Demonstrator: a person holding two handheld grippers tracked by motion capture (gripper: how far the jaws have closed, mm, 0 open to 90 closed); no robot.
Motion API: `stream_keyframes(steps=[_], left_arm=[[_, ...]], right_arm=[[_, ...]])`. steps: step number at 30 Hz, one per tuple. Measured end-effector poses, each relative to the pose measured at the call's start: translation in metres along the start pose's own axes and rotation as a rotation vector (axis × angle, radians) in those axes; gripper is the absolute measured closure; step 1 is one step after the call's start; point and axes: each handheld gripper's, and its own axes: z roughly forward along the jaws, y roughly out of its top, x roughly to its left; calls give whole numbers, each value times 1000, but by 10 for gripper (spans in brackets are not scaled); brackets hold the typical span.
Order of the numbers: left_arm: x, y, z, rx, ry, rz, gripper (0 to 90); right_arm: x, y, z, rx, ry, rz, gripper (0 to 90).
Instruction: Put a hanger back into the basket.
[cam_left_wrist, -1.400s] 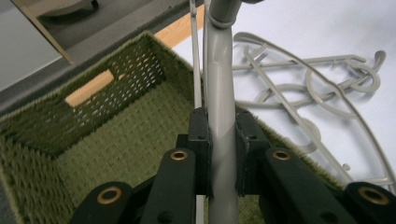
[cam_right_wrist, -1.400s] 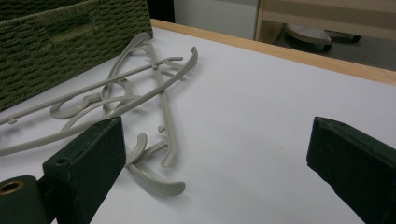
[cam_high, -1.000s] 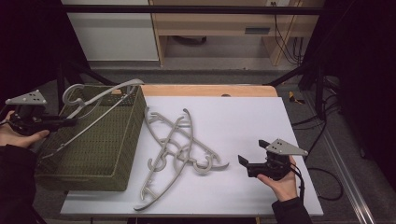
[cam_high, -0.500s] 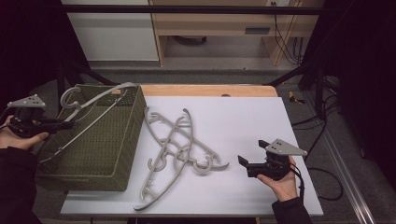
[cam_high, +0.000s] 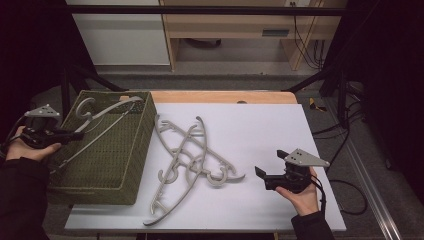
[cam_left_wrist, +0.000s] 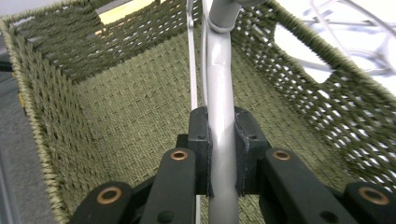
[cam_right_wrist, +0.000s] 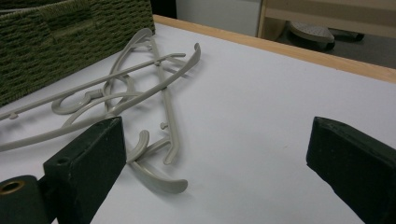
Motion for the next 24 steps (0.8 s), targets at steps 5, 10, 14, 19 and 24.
stream_keyframes(steps=[5,10,14,19,24], left_arm=[[-4,-6,16,-6,19,-1,794],[-3,-14,19,-22,14,-20,794],[-6,-20,23,5,22,-10,794],[-10,-26,34,68,42,4,793],[-13,-28,44,97,59,15,791]], right_arm=[[0,0,1,2,-1,-3,50],[1,0,2,7,7,-4,53],[3,-1,4,15,10,-14,54],[3,-1,5,19,13,-10,56],[3,-1,5,19,10,-10,57]])
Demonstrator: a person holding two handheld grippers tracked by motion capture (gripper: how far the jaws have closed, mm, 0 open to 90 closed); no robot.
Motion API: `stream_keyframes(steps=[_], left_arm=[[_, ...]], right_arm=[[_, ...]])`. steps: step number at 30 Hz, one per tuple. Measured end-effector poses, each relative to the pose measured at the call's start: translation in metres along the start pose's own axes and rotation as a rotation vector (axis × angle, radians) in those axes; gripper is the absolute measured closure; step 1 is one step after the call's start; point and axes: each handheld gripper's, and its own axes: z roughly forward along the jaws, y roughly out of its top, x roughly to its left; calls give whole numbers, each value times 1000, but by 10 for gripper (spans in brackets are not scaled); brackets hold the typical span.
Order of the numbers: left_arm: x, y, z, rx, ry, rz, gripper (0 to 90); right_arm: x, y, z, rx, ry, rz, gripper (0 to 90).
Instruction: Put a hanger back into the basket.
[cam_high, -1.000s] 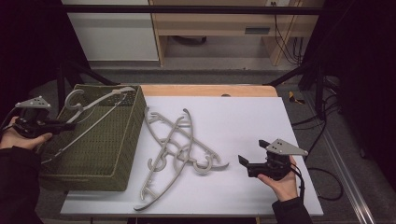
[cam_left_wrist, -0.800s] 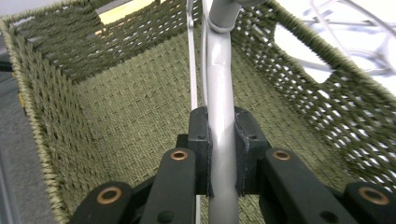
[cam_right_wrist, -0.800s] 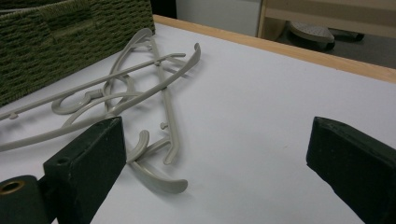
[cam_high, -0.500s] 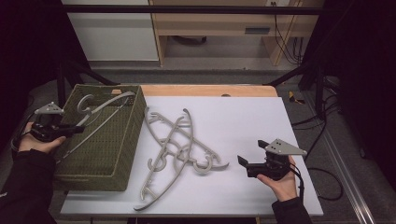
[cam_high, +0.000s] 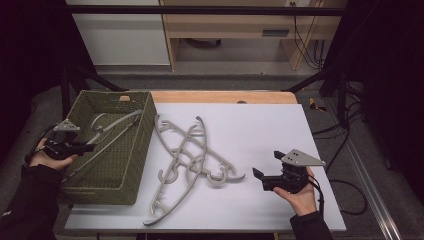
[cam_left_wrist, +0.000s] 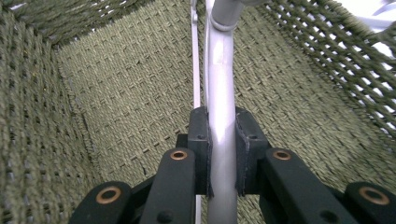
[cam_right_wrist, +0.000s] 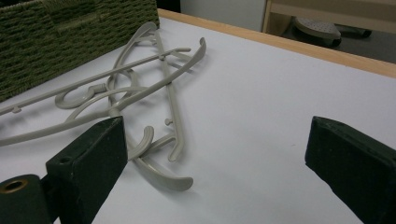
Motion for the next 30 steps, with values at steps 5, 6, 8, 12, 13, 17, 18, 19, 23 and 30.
stream_keyframes(steps=[5,6,8,12,13,17,18,19,23,30], left_arm=[[1,-5,3,15,-5,-44,760],[1,-5,3,24,-13,-45,744],[0,-3,3,41,-2,-35,725],[-2,-2,-1,55,11,-27,695],[-2,-2,-2,63,6,-18,676],[-6,-3,-12,10,-4,-20,632],[-7,-3,-15,5,-8,-14,620],[-8,-2,-18,-8,-6,-13,606],[-18,4,-34,-68,-3,0,590],[-46,20,-55,-147,18,27,459]], right_arm=[[0,0,0,-1,3,1,58],[0,0,0,-1,4,-1,59],[1,0,0,-1,3,-2,58],[1,1,-1,-2,4,0,58],[1,1,-1,-3,3,-4,58],[1,1,-1,-6,6,-3,58],[1,1,-1,-6,7,-2,58],[1,1,-1,-6,7,-3,58],[2,2,-1,-5,6,-1,59],[3,2,-1,-9,6,-1,59]])
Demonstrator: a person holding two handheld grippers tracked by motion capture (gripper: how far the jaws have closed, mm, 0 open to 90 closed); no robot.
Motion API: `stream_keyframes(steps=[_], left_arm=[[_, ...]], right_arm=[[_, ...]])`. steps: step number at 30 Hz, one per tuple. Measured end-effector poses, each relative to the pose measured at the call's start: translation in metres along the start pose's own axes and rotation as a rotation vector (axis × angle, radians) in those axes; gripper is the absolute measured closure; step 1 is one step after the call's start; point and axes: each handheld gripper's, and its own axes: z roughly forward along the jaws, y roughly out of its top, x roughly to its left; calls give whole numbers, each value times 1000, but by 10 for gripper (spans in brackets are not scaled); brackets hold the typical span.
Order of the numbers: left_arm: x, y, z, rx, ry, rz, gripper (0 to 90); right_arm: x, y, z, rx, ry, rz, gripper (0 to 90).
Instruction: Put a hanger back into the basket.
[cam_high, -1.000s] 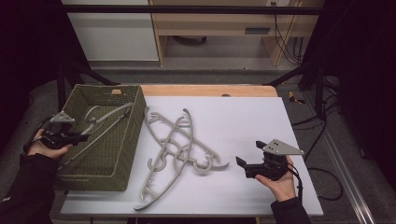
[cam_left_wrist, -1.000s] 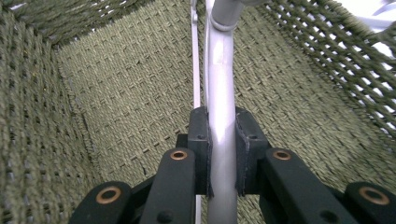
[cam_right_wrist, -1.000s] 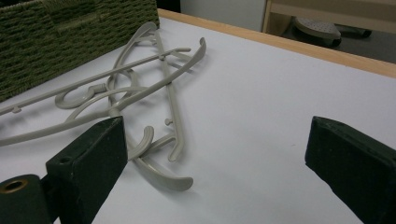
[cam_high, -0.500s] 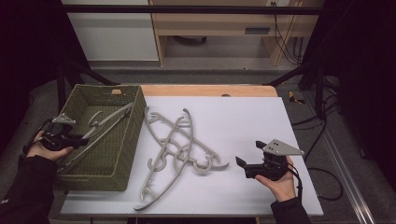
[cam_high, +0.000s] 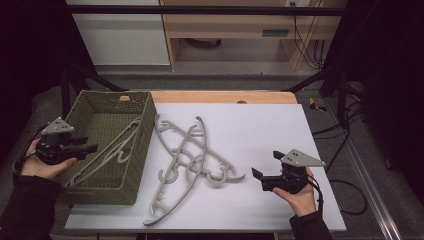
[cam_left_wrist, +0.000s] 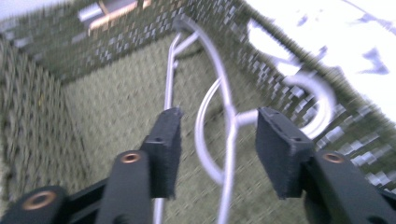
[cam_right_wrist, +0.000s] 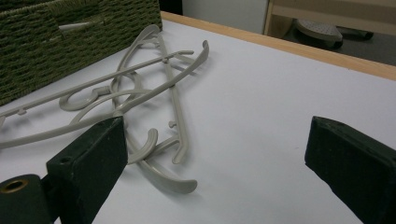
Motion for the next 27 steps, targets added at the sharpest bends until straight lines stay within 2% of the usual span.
stream_keyframes(steps=[4,10,12,14,17,20,22,27], left_arm=[[-22,12,-4,-65,1,-2,340],[-59,23,-6,-157,-17,13,242],[-71,26,-6,-185,-36,26,214],[-82,29,-4,-211,-49,23,198],[-97,33,1,-229,-64,17,181],[-113,36,7,-226,-66,24,168],[-122,36,10,-231,-90,32,156],[-148,35,20,-257,-108,28,147]], right_arm=[[0,0,0,-3,0,2,59],[0,0,0,-5,-1,5,59],[0,0,0,-9,-1,4,60],[0,0,-1,-8,-3,6,60],[0,0,-1,-8,-3,6,60],[-1,0,-2,-9,-4,10,60],[-1,0,-2,-10,-8,12,59],[-3,0,-3,-17,-11,12,57]])
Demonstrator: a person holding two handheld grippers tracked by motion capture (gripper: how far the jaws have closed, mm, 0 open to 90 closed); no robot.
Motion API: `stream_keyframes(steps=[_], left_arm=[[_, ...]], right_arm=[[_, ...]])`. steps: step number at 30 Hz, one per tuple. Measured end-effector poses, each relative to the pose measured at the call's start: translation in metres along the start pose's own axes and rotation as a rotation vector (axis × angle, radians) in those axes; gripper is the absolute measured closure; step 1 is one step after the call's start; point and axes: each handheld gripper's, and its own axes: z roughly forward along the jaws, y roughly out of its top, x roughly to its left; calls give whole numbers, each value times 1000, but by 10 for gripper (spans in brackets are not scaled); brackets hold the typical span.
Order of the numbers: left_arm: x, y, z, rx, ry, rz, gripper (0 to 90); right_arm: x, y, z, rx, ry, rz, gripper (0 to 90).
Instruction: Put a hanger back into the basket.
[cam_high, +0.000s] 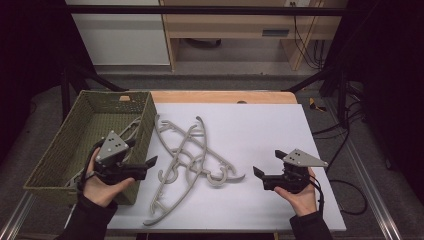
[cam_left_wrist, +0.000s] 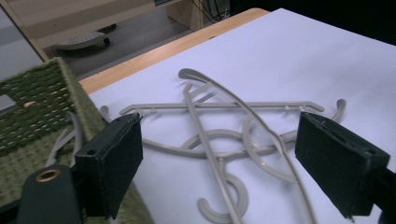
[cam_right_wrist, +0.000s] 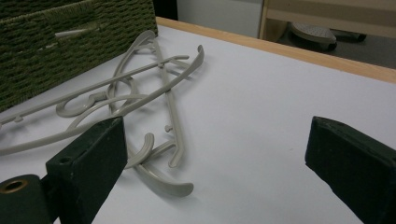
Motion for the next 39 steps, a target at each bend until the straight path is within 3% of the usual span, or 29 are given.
stream_keyframes(steps=[8,17,20,26,30,35,39], left_arm=[[-32,-5,21,16,-24,17,149],[-58,-17,52,129,-71,65,160],[-62,-19,62,179,-88,91,172],[-67,-19,80,239,-111,81,225],[-65,-17,98,312,-137,93,259],[-65,-21,120,355,-154,59,301],[-66,-26,135,404,-173,75,355]], right_arm=[[-1,0,-2,-4,-5,7,58],[0,-2,-2,-1,0,7,58],[-1,-1,-3,-1,7,5,59],[0,-1,-3,2,4,7,59],[0,-1,-3,2,6,7,59],[-1,-1,-2,2,6,2,59],[0,-2,-3,1,12,4,58]])
